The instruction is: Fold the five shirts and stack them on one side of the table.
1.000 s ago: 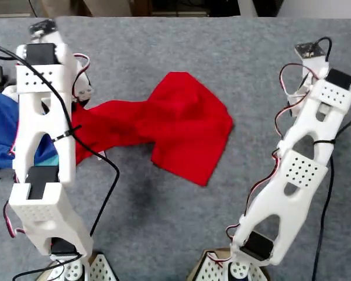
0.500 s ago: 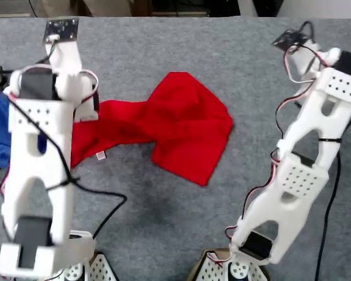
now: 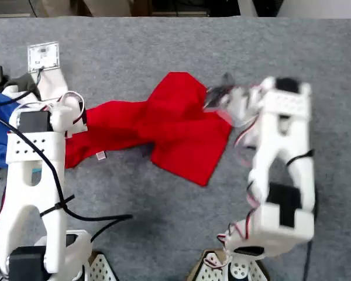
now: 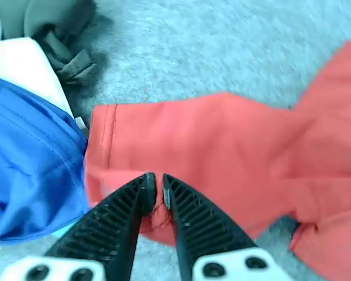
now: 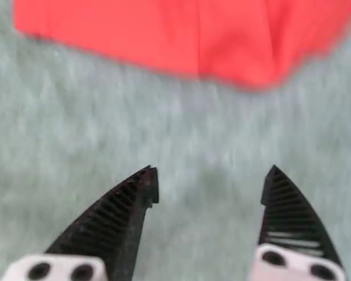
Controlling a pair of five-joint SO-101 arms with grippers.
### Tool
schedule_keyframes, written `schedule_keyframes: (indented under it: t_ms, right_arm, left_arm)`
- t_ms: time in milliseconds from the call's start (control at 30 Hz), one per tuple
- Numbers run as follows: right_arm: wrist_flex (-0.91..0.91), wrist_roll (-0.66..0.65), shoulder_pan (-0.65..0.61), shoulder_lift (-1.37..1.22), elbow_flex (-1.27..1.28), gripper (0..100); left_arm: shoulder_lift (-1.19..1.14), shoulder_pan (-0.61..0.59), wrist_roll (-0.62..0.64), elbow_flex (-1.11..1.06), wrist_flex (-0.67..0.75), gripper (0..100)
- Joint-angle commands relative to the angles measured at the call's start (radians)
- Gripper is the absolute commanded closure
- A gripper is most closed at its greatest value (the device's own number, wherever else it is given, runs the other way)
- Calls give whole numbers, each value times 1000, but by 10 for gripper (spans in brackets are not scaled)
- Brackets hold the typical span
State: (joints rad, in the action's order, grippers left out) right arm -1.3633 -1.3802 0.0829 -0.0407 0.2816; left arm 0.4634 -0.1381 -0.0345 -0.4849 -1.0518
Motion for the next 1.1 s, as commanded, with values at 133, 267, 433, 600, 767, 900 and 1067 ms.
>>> schedule_keyframes:
  t_ms: [133, 267, 433, 600, 767, 900, 1067]
  right_arm:
    - [419, 110, -226, 378, 533, 706]
    - [578, 218, -297, 420, 657, 706]
    - [583, 264, -340, 383, 680, 706]
    - [471, 222, -348, 374, 676, 706]
    - [305, 117, -343, 410, 680, 705]
    - [279, 95, -348, 412, 680, 703]
    - [279, 94, -351, 410, 682, 702]
  left_arm:
    - [36, -57, 141, -49, 143, 981]
    - [36, -81, 183, -61, 147, 981]
    - [35, -83, 176, -66, 147, 981]
    - [35, -100, 175, -86, 149, 981]
    - [33, -138, 175, -107, 149, 981]
    - [35, -138, 167, -114, 149, 981]
    - [35, -138, 141, -115, 149, 981]
